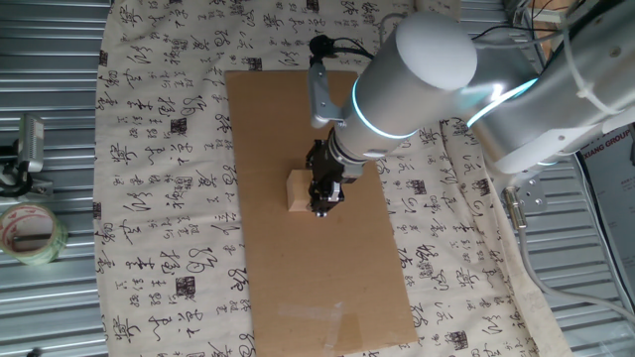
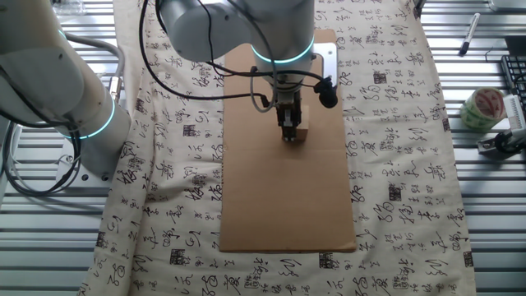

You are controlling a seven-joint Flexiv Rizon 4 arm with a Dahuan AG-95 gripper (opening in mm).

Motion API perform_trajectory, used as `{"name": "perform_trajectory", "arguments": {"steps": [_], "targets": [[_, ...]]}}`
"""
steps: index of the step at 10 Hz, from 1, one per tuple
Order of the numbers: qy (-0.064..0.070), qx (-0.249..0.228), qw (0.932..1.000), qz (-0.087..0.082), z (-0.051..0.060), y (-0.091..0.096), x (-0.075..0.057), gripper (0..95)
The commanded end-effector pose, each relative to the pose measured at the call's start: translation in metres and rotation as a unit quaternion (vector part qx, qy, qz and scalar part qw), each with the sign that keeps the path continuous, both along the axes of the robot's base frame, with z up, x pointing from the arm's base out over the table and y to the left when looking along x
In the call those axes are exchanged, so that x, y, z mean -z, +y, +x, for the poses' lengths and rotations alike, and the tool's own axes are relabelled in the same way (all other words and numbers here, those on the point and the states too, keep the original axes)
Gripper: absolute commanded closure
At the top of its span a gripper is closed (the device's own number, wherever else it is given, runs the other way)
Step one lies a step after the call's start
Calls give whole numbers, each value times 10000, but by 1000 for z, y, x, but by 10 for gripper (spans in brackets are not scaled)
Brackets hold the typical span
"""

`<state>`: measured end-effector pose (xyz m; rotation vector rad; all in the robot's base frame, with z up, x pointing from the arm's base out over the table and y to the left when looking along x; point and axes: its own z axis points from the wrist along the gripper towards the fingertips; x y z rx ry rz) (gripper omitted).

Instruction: Hold a small block with the gripper and sweep it from left to right on the table

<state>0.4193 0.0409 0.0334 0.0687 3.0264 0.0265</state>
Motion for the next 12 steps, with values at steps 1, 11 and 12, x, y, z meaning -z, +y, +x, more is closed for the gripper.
{"name": "perform_trajectory", "arguments": {"steps": [1,11,12], "targets": [[-5,16,10000,-3,0,-1,-2,760],[-43,55,10000,12,-1,5,1,760],[-36,63,10000,27,-1,6,1,760]]}}
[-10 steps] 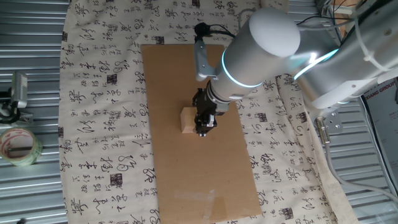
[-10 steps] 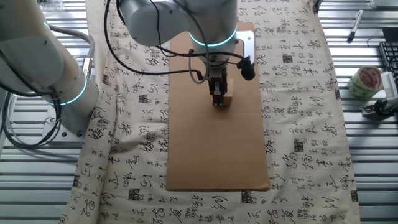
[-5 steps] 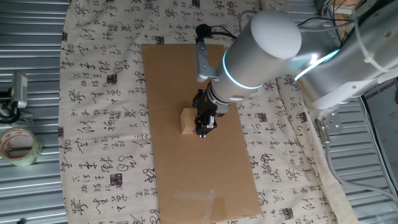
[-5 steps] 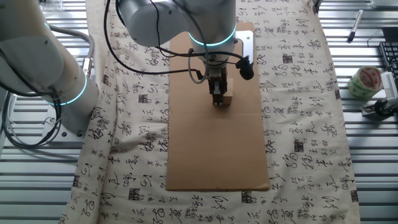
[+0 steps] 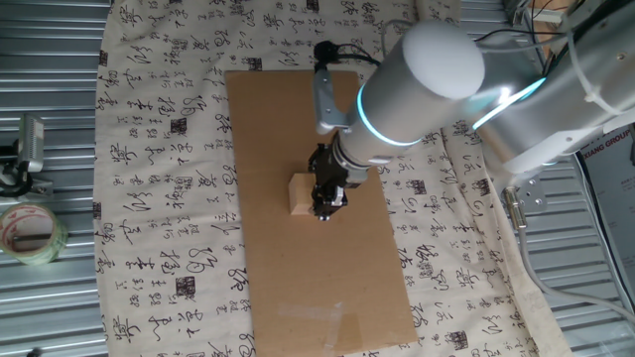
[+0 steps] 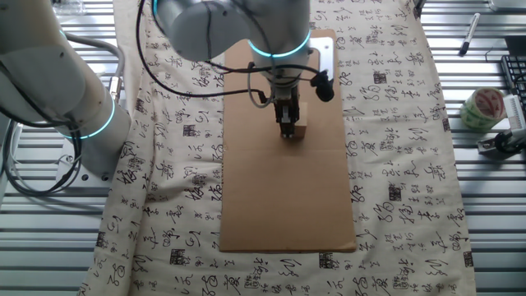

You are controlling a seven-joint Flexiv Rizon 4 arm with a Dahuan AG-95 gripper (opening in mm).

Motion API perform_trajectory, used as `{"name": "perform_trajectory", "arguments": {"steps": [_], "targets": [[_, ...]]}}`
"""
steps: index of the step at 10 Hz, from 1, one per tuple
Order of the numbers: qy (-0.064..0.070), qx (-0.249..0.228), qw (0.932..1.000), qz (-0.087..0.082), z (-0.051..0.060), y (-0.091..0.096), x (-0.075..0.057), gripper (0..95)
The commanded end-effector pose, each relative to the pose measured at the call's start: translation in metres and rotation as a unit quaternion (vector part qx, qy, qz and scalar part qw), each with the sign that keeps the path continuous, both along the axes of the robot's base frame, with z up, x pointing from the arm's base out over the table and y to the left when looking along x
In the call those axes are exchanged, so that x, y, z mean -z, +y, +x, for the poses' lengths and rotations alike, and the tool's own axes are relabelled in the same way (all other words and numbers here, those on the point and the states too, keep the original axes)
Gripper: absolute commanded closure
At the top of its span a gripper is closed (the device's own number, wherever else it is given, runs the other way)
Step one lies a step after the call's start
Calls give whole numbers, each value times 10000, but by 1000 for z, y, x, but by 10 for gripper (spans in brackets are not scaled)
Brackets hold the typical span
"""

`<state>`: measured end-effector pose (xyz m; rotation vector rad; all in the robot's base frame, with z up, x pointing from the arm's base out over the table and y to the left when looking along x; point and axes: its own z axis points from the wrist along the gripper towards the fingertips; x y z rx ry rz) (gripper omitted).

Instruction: Hold a small block with the gripper and sweep it from left to right on the table

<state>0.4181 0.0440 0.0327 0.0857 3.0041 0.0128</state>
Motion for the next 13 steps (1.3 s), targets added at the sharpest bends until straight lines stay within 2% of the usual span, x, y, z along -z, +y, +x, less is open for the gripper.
{"name": "perform_trajectory", "arguments": {"steps": [1,3,6,8,9,10,13], "targets": [[80,5,9999,75,0,4,1,760],[64,-9,10000,21,0,4,1,760],[72,26,9999,73,0,7,2,760],[82,0,10000,-53,0,8,2,760],[68,-5,10000,-45,0,8,2,760],[40,15,10000,58,0,8,2,760],[67,73,9997,220,-1,10,1,760]]}}
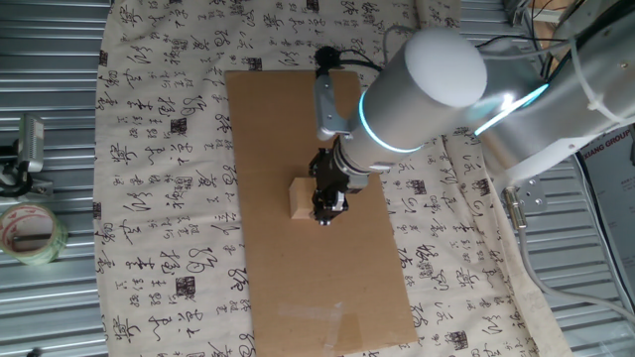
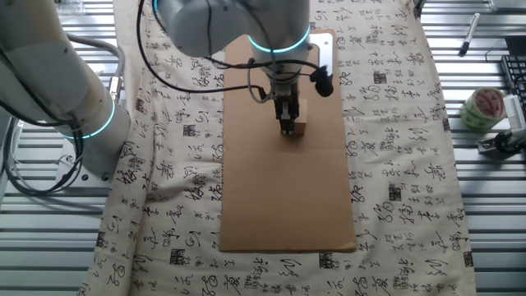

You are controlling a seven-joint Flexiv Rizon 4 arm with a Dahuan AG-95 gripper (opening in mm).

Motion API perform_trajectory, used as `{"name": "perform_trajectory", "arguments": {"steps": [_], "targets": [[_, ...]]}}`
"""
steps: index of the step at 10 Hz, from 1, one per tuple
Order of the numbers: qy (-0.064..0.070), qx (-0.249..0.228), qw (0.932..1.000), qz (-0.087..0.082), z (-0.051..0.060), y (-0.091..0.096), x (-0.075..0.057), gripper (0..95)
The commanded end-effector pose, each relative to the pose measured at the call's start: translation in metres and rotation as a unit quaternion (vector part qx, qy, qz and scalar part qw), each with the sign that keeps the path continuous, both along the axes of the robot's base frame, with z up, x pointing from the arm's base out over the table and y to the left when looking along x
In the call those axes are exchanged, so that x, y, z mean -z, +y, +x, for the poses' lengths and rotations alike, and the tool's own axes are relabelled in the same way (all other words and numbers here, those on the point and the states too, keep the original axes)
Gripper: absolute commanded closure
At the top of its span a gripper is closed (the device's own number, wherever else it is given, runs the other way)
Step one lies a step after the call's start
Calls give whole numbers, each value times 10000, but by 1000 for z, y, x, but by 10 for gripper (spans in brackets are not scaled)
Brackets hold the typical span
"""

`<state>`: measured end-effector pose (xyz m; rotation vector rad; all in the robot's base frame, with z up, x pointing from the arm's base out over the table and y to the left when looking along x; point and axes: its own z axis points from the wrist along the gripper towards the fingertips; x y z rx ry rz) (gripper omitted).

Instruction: Hold a small block with the gripper and sweep it from left to right on the table

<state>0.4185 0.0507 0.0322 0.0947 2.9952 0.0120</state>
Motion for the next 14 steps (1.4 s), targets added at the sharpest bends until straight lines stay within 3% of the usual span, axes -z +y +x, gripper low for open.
{"name": "perform_trajectory", "arguments": {"steps": [1,6,8,9,10,14], "targets": [[110,54,9997,203,-1,4,0,760],[94,58,9999,102,-2,7,1,760],[147,63,9998,126,-2,7,1,760],[151,118,9996,230,-2,10,1,760],[50,130,9996,249,-2,10,1,760],[70,121,9998,168,-2,11,2,760]]}}
